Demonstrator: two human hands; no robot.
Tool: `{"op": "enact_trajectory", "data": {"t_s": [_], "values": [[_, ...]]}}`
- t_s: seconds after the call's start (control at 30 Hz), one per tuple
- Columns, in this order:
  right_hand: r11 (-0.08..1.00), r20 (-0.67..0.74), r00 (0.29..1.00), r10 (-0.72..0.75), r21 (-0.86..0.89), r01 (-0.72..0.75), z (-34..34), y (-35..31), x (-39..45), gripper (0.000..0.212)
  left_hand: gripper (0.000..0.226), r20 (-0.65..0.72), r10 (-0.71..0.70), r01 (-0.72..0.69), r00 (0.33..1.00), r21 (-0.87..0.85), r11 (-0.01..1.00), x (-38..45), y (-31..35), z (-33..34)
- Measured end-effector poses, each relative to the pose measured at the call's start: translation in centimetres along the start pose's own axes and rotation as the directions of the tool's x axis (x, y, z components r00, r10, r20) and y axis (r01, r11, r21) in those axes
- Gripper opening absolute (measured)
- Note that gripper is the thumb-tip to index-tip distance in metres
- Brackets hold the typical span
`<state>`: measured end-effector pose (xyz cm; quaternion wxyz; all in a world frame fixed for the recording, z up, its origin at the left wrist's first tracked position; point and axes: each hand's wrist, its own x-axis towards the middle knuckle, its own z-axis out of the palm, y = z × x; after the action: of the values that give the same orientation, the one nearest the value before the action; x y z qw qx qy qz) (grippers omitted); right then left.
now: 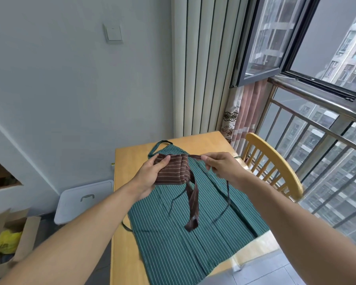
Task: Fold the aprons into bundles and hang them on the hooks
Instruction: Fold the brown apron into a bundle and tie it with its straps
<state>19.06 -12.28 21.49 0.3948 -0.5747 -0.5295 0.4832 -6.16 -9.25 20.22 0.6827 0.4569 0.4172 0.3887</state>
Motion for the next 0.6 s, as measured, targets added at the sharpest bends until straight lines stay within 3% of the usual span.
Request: {"op": "enact_trajectory", "data": {"t_s": [0.1,0.23,0.37,0.5,0.6], "values": [[0.997,-0.095,0.993,-0.069,0.04,0.073,-0.6,0.0,0.0,0.02,0.043,0.084,-0.015,0.008,0.996,0.082,0.997,-0.3,0.3,0.6],[0.988,-0.115,0.982,-0.149,0.016,0.152,-1.8,-0.6,-0.2,0.018,0.02,0.266,-0.069,0.001,0.962,0.248,0.969,-1.1,0.6,1.0],[0.996,-0.073,0.994,-0.08,0.039,0.084,-1.6,0.3,-0.1,0.016,0.036,0.303,-0.01,-0.052,0.953,0.198,0.979,-1.7,2.0,2.2],[0.984,0.004,0.998,-0.069,0.166,0.067,-0.1,1.8,0.3,0.039,0.04,0.298,0.028,-0.047,0.954,0.055,0.997,-1.9,2.6,3.1],[0.963,-0.035,0.997,-0.063,0.26,0.07,0.1,2.1,0.5,0.038,0.052,0.284,0.046,-0.037,0.958,-0.037,0.999,-1.7,3.1,2.8]]}}
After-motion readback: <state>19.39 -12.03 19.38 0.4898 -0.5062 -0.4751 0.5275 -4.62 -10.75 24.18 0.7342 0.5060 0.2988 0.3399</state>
